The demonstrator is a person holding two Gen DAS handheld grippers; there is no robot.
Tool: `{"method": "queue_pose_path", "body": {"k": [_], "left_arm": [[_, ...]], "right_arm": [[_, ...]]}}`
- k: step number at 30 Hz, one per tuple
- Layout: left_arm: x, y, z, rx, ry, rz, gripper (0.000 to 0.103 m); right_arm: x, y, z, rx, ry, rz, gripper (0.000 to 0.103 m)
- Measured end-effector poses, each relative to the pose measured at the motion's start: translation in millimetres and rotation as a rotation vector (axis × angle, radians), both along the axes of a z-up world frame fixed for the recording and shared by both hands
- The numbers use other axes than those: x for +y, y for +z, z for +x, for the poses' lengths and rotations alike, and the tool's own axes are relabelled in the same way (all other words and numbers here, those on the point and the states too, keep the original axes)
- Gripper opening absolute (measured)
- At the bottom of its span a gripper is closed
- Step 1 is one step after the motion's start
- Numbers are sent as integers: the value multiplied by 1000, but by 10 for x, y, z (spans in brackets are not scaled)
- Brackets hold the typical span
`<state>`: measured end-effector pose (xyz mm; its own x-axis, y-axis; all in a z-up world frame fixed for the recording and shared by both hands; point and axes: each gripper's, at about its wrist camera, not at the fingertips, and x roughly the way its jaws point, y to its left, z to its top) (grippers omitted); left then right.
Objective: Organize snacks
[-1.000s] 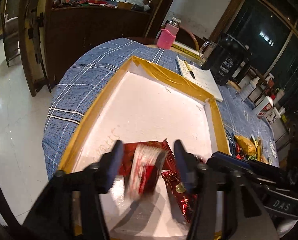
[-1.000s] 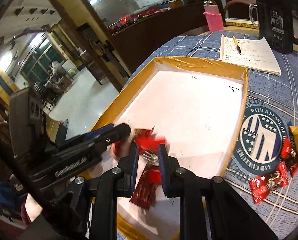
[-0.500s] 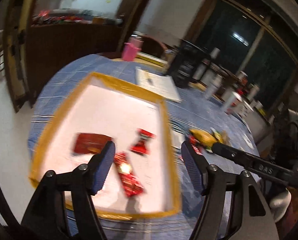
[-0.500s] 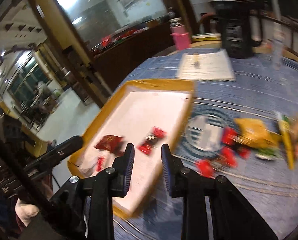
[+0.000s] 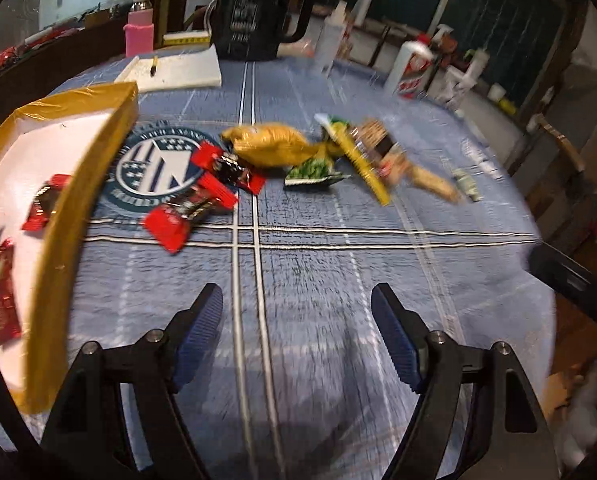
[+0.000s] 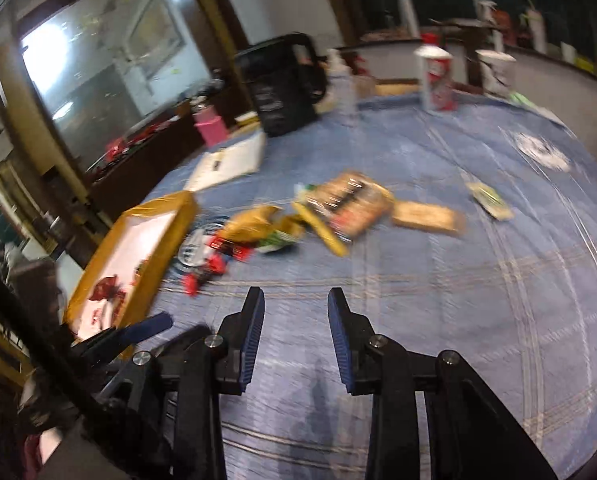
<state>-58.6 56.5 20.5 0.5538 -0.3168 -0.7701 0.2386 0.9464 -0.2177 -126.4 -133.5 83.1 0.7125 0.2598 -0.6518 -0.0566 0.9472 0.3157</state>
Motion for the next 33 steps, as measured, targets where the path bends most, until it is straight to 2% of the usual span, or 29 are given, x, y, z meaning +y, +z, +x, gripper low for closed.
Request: {"method": "queue_pose_path", "body": {"k": [2, 4, 6, 9, 13, 20, 24, 27, 30, 33], "left_arm": [[-96, -80, 89, -1, 22, 39, 77], [-148, -91, 88, -38, 51, 72, 78], [-149, -108, 90, -35, 64, 77, 78], [-163, -132, 123, -36, 97, 122, 85], [-337, -188, 185, -24, 58, 238, 95], [-315, -192, 196, -15, 60, 233, 99], [-325, -199, 202, -14, 62, 233, 100], [-323, -199, 205, -14, 62, 233, 100], [-322, -199, 208, -13, 61, 233, 100], [-323, -199, 207, -14, 61, 233, 100]], "right_arm": [[-137, -48, -82, 7, -13, 10, 33], [-210, -79, -121, 11, -16, 19, 33], [-255, -86, -121, 11, -11, 28, 33], [-282, -98, -139, 3, 1, 54, 33], [-260, -90, -172, -7, 28, 82, 33], [-196, -59, -299, -18, 60, 130, 33], [-399, 49, -499, -61, 43, 168, 33], [-561, 156, -575, -99, 33, 166, 39], [-650, 193, -450, -107, 34, 152, 40], [-702, 124, -159, -55, 31, 126, 40]]}}
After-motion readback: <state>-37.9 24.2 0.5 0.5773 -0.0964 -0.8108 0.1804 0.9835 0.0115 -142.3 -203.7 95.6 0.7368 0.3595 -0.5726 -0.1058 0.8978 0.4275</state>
